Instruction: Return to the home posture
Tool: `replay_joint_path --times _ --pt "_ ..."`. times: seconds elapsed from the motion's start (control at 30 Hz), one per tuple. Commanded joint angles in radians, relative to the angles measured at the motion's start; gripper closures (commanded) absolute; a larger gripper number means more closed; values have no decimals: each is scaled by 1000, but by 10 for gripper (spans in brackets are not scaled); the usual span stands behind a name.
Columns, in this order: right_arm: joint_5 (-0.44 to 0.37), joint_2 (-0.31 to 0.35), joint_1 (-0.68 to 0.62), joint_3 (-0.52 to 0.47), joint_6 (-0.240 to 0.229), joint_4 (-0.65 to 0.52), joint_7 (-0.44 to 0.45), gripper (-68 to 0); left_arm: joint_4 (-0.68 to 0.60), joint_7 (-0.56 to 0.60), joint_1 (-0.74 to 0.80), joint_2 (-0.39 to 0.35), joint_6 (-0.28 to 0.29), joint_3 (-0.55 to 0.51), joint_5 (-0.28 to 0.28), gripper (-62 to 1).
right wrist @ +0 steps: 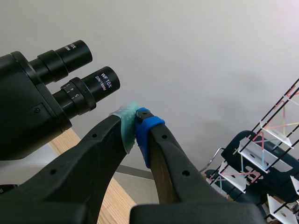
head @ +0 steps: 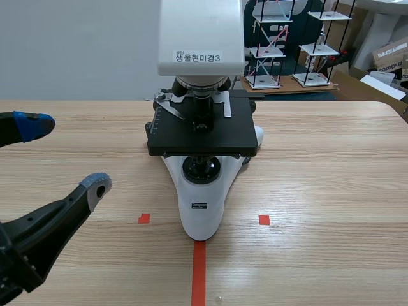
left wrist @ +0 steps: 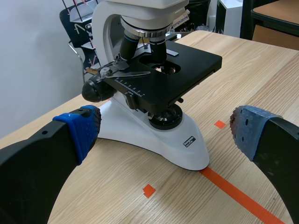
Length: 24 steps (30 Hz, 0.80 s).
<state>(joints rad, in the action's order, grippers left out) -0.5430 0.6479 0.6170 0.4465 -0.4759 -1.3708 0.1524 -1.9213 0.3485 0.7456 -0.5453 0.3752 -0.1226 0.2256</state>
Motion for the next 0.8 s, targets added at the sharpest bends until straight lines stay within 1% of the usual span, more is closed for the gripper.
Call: replay_joint_path --times 0.0,0.43,0.6,0.67,0.7,0.77 --pt "-11 6 28 -7 7 -19 18 -6 -6 17 5 10 1 -1 11 -581" --pt "-11 7 26 -7 7 -19 18 -6 -6 16 5 10 1 -1 11 -581" --pt "-11 30 -7 -21 8 -34 23 -8 -6 16 5 10 1 -1 11 -581" --pt "-11 44 -49 -50 16 -55 35 -43 -6 16 5 10 1 -1 11 -581" --pt "-11 49 -78 -70 24 -70 39 -79 -6 16 5 10 1 -1 11 -581" --pt "-12 56 -146 -115 63 -104 45 -170 -6 16 5 10 1 -1 11 -581"
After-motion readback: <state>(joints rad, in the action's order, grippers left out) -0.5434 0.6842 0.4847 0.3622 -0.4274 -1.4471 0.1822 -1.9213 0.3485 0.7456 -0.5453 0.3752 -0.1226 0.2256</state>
